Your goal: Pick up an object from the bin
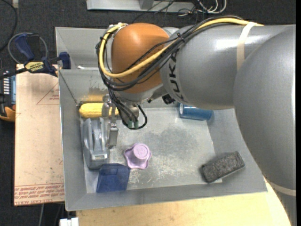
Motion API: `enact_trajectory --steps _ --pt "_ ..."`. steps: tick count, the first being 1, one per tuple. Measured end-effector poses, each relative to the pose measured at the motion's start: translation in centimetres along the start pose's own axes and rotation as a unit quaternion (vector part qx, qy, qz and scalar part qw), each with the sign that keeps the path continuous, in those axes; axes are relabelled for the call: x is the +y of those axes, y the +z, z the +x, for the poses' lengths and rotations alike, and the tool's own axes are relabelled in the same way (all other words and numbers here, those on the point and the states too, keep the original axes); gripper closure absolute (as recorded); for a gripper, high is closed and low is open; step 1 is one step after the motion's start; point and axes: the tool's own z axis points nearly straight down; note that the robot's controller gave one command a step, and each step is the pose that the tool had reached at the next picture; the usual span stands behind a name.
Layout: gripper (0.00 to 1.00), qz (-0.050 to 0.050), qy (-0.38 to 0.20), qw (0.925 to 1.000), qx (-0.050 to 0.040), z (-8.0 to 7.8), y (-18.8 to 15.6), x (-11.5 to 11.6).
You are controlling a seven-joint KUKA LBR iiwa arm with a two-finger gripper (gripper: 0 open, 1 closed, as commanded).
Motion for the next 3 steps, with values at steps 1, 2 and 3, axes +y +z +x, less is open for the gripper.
enact_trajectory --steps 1,2,3 --pt "0.0 -0.001 0.002 1.0 -0.0038 -0.2 -0.5 -0.1" --pt "0.0 -0.001 -0.069 0.9975 -0.0099 -7.5 12.2 2.9" --pt "0.0 -0.003 -0.105 0.9944 -0.0118 -7.5 6.7 3.0"
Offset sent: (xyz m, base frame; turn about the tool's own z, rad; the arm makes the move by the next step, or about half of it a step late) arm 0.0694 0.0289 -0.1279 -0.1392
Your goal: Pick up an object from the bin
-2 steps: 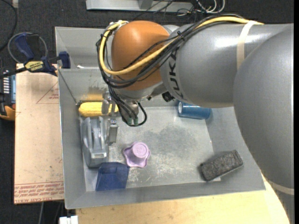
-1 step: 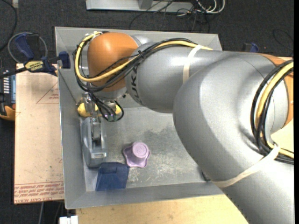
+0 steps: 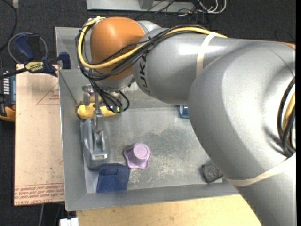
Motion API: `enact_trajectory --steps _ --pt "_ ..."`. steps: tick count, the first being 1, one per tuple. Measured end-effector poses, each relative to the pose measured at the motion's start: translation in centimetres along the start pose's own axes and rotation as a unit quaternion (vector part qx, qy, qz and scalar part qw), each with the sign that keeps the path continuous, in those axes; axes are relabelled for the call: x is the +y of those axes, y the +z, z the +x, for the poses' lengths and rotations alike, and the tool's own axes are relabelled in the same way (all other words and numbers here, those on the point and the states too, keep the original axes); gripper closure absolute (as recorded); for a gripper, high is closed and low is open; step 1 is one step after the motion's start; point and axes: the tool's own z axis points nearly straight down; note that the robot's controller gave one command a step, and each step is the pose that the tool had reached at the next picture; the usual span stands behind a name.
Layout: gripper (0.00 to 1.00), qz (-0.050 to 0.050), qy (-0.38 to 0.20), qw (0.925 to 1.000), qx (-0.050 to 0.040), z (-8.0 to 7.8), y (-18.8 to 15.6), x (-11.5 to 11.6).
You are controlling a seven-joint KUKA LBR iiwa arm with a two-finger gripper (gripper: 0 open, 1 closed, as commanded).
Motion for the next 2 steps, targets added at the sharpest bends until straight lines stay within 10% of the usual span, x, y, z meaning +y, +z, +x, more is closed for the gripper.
enact_trajectory --steps 2 --pt "0.0 -0.006 0.072 0.9974 -0.0051 0.2 5.2 -1.7"
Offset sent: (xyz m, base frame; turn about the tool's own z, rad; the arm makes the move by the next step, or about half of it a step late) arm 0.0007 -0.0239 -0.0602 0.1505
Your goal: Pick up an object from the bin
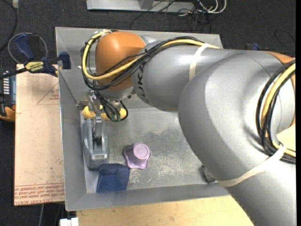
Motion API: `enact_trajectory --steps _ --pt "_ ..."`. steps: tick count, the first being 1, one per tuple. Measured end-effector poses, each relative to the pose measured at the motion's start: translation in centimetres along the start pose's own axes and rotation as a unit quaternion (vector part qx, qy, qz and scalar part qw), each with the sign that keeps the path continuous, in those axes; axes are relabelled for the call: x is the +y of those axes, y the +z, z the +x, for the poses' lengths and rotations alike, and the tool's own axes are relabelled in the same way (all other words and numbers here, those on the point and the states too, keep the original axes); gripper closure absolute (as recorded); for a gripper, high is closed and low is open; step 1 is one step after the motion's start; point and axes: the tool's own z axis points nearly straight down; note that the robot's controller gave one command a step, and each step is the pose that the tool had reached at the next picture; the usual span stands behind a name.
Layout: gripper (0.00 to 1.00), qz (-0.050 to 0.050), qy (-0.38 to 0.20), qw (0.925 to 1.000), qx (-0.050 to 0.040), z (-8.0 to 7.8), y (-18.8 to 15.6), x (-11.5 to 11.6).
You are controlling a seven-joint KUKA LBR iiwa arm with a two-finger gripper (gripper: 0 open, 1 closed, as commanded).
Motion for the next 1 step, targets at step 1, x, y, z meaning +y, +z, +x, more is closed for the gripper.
enact_trajectory --steps 1 --pt "1.0 -0.002 -0.099 0.995 -0.0074 -0.35 -0.34 -0.03"
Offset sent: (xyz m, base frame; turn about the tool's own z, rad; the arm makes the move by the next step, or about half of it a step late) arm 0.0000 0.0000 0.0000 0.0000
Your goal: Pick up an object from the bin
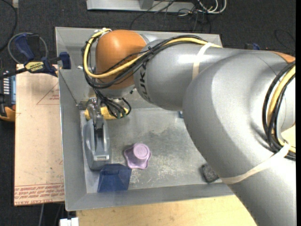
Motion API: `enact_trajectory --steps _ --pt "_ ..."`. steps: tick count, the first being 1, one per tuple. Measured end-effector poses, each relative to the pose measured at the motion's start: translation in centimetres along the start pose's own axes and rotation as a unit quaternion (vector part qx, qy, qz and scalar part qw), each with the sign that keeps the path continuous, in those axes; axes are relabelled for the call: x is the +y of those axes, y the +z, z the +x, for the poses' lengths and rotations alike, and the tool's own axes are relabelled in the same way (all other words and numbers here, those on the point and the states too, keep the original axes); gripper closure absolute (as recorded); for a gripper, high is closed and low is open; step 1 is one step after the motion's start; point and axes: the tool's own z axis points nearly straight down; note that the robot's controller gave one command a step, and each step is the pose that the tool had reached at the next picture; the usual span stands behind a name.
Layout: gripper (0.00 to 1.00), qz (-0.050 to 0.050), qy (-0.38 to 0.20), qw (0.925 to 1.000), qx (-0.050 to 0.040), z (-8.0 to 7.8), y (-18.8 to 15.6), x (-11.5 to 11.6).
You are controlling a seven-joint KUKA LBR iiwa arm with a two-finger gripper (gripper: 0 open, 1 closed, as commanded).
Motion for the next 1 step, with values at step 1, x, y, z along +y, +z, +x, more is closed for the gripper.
enact_trajectory --steps 1 --pt "1.0 0.0 0.0 1.0 0.0 0.0 0.0 -0.01"
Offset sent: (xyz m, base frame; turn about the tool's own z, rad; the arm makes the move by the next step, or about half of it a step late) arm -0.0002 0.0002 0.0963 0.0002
